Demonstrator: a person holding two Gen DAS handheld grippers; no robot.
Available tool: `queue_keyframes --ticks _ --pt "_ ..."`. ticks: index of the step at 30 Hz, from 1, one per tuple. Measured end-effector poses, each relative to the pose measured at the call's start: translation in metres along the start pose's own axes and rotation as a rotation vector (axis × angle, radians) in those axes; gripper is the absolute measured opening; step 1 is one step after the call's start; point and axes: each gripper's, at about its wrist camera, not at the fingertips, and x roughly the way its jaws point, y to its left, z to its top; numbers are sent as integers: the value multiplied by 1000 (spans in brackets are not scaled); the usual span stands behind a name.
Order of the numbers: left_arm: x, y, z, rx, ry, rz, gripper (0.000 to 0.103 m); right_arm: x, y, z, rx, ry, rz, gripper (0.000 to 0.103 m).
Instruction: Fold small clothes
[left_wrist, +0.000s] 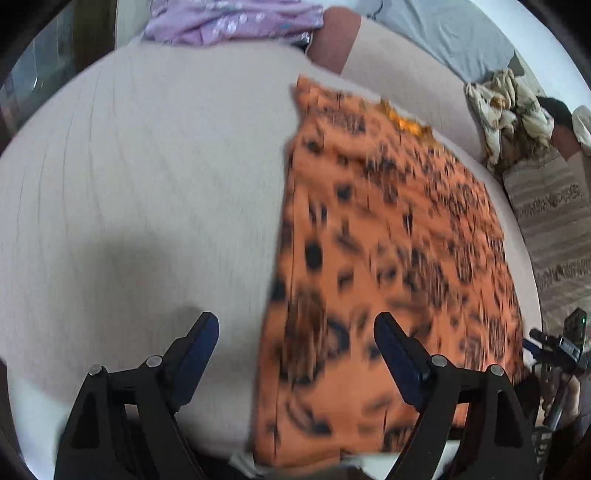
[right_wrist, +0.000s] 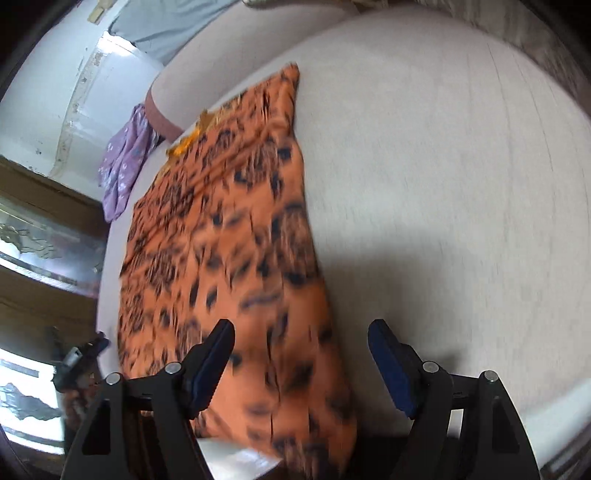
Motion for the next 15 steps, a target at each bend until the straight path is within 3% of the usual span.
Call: queue_keyframes --ticks 5,7,10,15 --pt "3 -1 -34 -26 28 36 86 2 -3 -28 16 54 61 76" --pt "3 -7 -41 -10 27 66 86 6 0 -34 6 64 63 66" --pt "3 -5 -48 -34 26 30 86 5 2 -41 -4 55 78 50" --pt "11 -5 -51 -8 27 76 84 7 5 -40 -9 50 65 48"
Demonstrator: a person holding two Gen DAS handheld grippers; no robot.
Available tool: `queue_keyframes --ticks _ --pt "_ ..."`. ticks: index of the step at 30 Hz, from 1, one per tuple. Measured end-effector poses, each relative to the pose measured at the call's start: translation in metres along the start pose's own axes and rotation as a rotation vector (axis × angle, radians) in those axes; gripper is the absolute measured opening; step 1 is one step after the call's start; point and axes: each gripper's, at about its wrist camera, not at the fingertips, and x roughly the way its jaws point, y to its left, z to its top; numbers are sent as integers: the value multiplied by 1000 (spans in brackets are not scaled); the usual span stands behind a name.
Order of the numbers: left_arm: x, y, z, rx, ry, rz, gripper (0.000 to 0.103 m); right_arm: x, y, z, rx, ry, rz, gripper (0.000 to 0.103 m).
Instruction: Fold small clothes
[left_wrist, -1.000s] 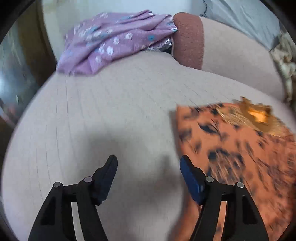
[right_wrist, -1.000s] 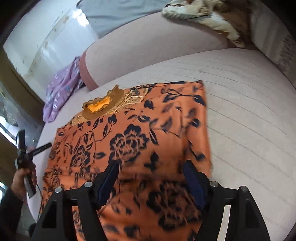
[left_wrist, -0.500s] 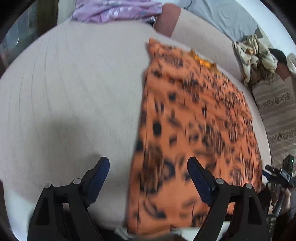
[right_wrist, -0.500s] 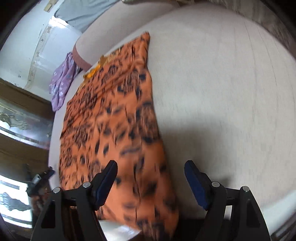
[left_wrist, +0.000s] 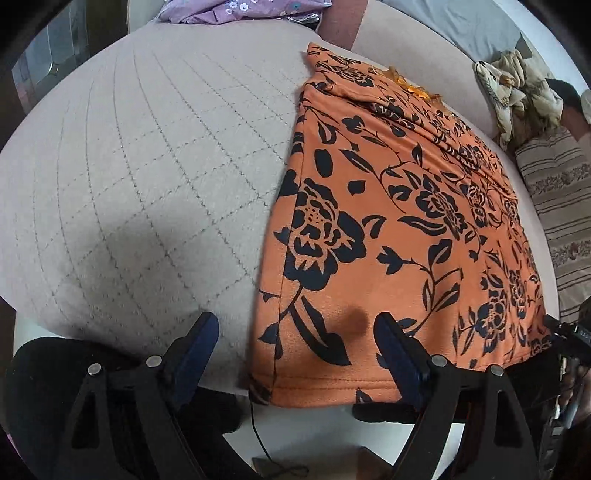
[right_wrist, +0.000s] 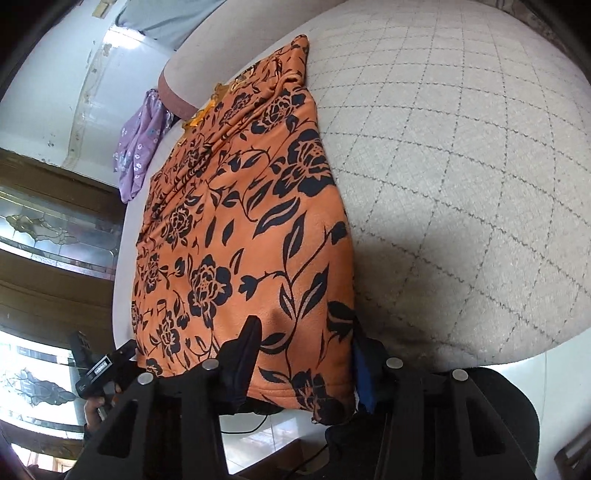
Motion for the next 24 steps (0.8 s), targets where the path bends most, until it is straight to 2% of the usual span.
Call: queue_keyframes --ticks 2,3,4,5,6,7,9,12,14,15,16,17,18,19,20,21,22,23,24 --pt "0 -1 -1 14 -3 66 61 2 3 0 -19 5 -6 48" --pt "-2 -2 -1 22 -3 83 44 3 3 0 -29 7 -14 48" --pt "-3 -1 -1 21 -1 68 25 4 4 0 -35 7 -20 47" --pt "-4 1 0 14 13 24 13 4 4 0 -38 7 -25 42" --pt "-6 3 -1 9 19 3 7 5 6 -1 -50 18 -34 20" --pt "-11 2 -1 12 11 -3 7 6 7 -2 -55 28 -31 10" --pt "-22 -3 -1 22 -16 -17 6 5 10 -3 -63 23 -26 10" --pt "-34 -5 2 -17 -57 -41 9 -10 16 -2 -39 -23 51 10" --pt "-25 -2 3 -27 -46 -15 24 -15 12 2 -7 -49 49 14" --pt "-15 0 0 -28 -5 13 45 -12 7 4 3 -38 35 19" --pt "-6 2 -3 -35 42 35 62 -4 0 4 32 -4 29 28" --pt "-2 1 -7 -24 51 31 66 0 -4 4 50 13 24 32" --pt "-5 -6 -11 19 24 44 72 1 -3 3 33 6 17 34" --pt "-4 -13 -13 53 23 56 73 2 0 3 20 12 16 41" --pt "-2 -17 -14 77 30 59 73 3 1 2 16 14 17 43" --pt "-1 -21 -15 89 26 67 51 4 3 2 7 18 14 44" --pt "-2 -22 -14 95 23 73 12 7 5 3 -9 32 2 37" --pt "-5 -21 -11 91 28 41 6 11 9 2 -32 57 -6 23" --pt "-11 -19 -3 57 27 -28 6 12 10 2 -30 66 9 6"
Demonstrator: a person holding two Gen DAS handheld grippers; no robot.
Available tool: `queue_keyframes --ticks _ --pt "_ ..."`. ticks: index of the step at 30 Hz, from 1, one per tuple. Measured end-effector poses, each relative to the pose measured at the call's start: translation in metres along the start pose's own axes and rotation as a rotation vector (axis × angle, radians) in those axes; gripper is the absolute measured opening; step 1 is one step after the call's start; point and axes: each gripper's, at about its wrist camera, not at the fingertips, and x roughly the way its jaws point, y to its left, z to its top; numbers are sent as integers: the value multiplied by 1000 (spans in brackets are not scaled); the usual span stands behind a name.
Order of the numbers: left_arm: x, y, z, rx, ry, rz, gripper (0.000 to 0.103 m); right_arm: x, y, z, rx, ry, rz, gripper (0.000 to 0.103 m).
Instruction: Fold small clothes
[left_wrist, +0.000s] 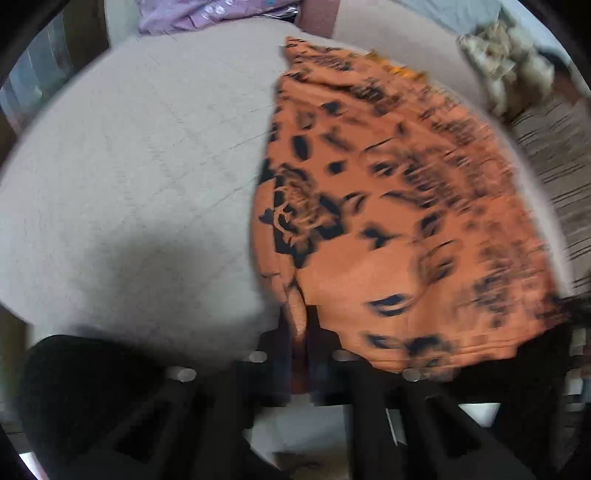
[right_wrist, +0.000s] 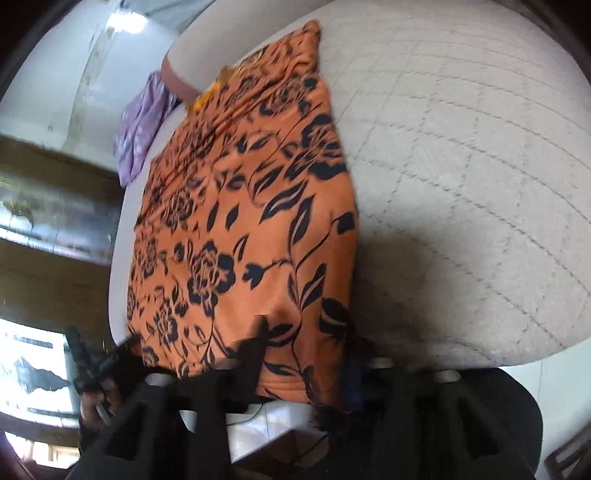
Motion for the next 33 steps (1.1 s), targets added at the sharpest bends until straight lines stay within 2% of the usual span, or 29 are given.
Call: queue_keyframes --ticks 2,4,6,8,10,11,17,20,22,23,25,26,29,32,33 --pt "-26 0 14 -22 -79 -32 6 -10 6 1 -2 -35 45 6" --pt "-46 2 21 -38 -137 -94 6 -31 14 8 9 -104 126 6" --pt "-52 1 29 -41 -173 -106 6 -42 16 13 9 -136 151 6" --pt "-36 5 27 -50 -127 -86 6 -39 9 14 28 -139 150 6" --pt "1 13 17 -76 10 -31 6 -24 -8 13 81 -109 146 6" --pt "7 18 9 -77 35 -12 6 -15 -17 9 110 -90 142 6" --pt "-12 13 20 -58 -51 -68 6 -18 -20 10 117 -99 183 6" --pt "10 25 18 -92 33 -39 6 -16 -21 14 127 -108 192 6" --pt "0 19 24 -77 3 -62 6 -4 -27 13 164 -73 192 6" --pt "-12 13 31 -59 -42 -94 6 -5 -24 14 155 -75 192 6" --pt "-19 3 42 -16 -76 -93 6 -13 -17 20 134 -96 241 6" --pt "-16 3 44 0 -71 -80 6 -15 -15 23 125 -103 246 6" --pt "9 7 47 -37 11 -63 6 -6 -12 31 119 -90 251 6" --pt "-12 -4 65 -2 -54 -118 6 -3 -7 38 124 -86 278 6" --pt "-25 -10 81 13 -101 -152 6 -8 0 45 107 -103 300 6"
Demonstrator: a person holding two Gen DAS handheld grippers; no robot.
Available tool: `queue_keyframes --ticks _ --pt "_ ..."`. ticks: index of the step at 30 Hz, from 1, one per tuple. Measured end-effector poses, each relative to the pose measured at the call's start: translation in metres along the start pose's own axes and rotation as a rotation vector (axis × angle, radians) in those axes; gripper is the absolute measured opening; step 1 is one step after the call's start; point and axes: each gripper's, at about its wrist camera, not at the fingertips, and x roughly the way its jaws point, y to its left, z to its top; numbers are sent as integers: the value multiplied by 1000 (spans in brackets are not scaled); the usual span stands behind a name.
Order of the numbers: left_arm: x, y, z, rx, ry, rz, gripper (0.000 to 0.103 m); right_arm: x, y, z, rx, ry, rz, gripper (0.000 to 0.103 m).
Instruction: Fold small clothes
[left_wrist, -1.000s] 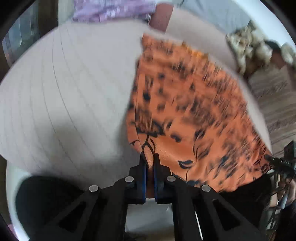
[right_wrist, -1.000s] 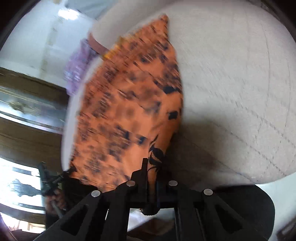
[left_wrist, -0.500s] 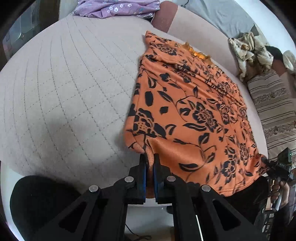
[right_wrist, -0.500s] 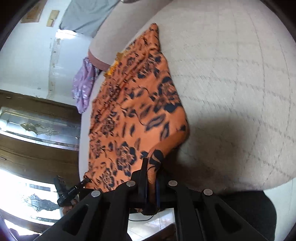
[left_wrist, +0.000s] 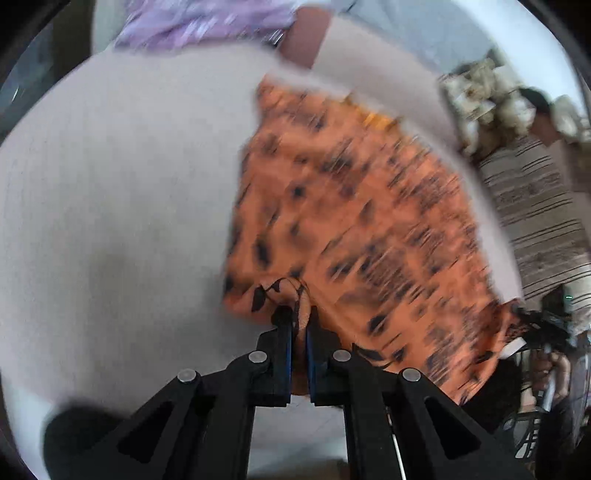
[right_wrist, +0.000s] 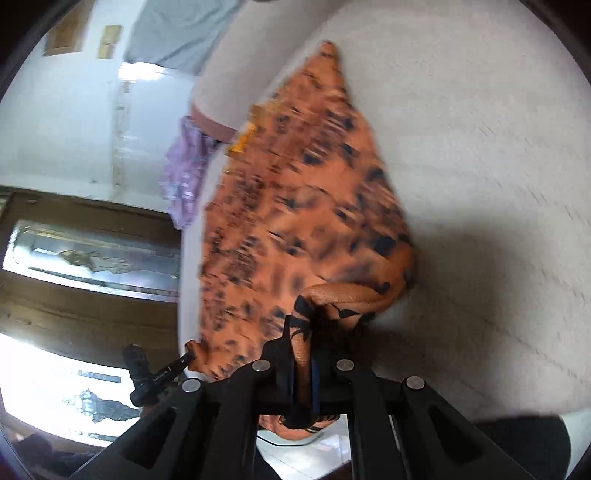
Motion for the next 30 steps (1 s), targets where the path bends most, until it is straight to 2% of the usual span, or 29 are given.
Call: queue_keyframes --ticks 3,5,8,9,10,11,12,13,14,15,16,20,22,24,26,28,30 --pt "-16 -5 54 -3 -109 -75 6 -2 25 37 -36 -57 81 6" --pt "-17 -8 105 -23 -205 -90 6 -2 42 74 -53 -117 138 6" --pt "2 -4 162 -41 -313 -43 10 -6 62 136 -74 -268 188 6" --pt "24 3 182 -54 -326 -5 20 -3 59 164 -44 -338 187 7" --pt "42 9 195 -66 -323 33 46 5 53 184 -2 -380 179 10" --pt "64 17 206 -91 -311 81 65 15 46 198 16 -396 144 12" --pt "95 29 218 -128 -258 121 83 29 38 212 17 -383 97 30" --pt "114 39 223 -153 -214 135 83 53 24 228 37 -355 2 59" --pt "128 50 223 -181 -170 158 83 63 18 231 58 -345 -52 66" --pt "131 56 220 -195 -156 171 83 74 10 232 72 -330 -106 66" --pt "130 61 213 -209 -167 175 83 77 8 228 68 -329 -111 66" --pt "90 71 183 -206 -275 183 83 60 23 176 -49 -382 -152 66" --pt "69 68 159 -200 -285 142 83 57 29 141 -84 -343 -190 66" --pt "66 57 135 -175 -244 89 84 55 26 114 -76 -342 -235 67" --pt "81 44 114 -146 -182 60 85 55 13 91 9 -331 -211 68" --pt "87 33 98 -155 -150 52 85 60 3 73 111 -318 -144 68" --pt "102 26 91 -193 -126 51 85 74 5 68 128 -281 -101 68"
